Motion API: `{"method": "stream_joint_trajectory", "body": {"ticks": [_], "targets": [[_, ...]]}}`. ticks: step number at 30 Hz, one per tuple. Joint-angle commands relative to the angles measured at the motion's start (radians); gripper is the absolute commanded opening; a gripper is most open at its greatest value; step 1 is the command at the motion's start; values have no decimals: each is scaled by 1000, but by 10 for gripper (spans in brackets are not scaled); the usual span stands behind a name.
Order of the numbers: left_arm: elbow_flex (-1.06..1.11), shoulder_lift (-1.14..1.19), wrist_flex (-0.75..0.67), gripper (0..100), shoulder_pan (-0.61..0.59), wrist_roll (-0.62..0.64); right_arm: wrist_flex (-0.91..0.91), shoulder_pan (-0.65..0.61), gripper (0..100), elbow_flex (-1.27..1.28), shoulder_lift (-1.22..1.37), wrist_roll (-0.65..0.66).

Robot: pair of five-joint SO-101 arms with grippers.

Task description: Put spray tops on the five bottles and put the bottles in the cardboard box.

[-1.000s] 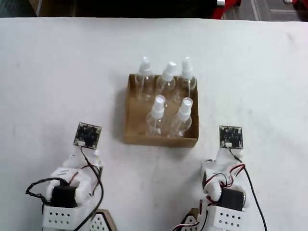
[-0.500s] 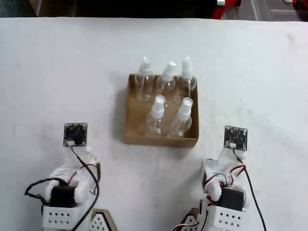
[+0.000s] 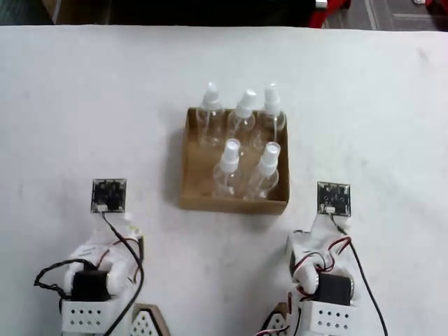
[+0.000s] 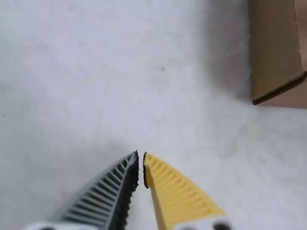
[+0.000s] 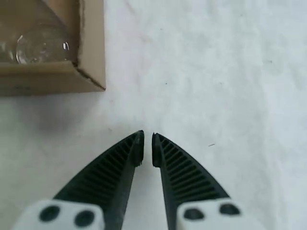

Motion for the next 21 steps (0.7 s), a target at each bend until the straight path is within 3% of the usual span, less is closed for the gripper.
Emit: {"method": "stream_joint_trajectory", "body": {"ticks": [1, 21], "targets": [[-5, -21, 5, 24, -7, -14, -12, -4, 16, 8, -7, -9], [-5, -21, 5, 24, -12, -12, 8, 4, 16, 8, -7, -2]]}}
